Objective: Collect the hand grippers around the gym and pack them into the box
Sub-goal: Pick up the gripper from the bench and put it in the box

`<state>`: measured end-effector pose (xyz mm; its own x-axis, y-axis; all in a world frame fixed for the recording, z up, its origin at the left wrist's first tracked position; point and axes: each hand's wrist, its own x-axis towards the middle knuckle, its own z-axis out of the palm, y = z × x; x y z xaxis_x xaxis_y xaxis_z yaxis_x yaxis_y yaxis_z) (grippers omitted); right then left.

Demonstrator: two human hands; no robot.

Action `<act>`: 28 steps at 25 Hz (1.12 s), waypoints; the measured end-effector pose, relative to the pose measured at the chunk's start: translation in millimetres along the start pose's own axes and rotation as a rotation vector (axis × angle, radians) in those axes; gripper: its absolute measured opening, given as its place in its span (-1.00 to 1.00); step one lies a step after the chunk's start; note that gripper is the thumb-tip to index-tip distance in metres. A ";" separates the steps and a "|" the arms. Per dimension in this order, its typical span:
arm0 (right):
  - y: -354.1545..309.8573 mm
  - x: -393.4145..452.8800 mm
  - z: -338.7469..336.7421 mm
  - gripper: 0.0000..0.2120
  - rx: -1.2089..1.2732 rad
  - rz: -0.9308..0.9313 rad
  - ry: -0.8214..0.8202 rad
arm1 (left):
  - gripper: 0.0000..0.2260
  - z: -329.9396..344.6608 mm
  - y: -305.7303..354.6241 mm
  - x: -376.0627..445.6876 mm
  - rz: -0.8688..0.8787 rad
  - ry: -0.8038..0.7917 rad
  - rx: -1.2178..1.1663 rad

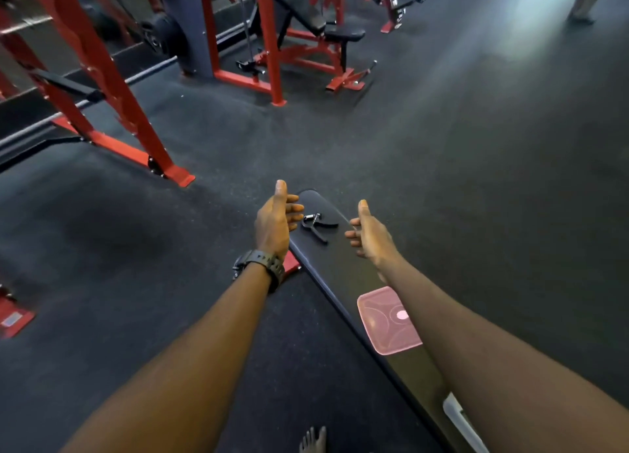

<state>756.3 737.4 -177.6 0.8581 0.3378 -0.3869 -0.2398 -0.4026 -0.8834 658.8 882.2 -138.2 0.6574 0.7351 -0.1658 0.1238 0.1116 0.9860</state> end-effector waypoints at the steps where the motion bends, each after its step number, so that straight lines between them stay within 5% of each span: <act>1: 0.4 8.4 2.9 -0.45 -0.006 0.009 -0.003 | -0.40 2.0 -4.0 10.5 -0.011 -0.004 0.009; 9: 10.9 135.6 30.8 -0.39 -0.074 0.070 -0.051 | -0.42 26.0 -44.6 124.8 -0.111 0.034 0.079; 18: 73.3 337.1 120.3 -0.66 -0.399 0.093 -0.116 | -0.49 60.1 -147.0 290.4 -0.230 0.033 0.076; 24: 181.2 411.9 189.9 -0.24 -1.066 -0.080 -0.039 | -0.51 62.1 -245.5 355.9 -0.266 -0.049 0.157; 28: 188.4 408.9 182.1 -0.39 -1.240 -0.139 0.013 | -0.50 62.9 -247.0 359.6 -0.243 -0.098 0.161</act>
<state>979.3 954.7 -550.4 0.8481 0.4358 -0.3013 0.4363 -0.8971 -0.0695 911.4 1076.9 -442.4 0.6619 0.6310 -0.4046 0.3972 0.1625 0.9032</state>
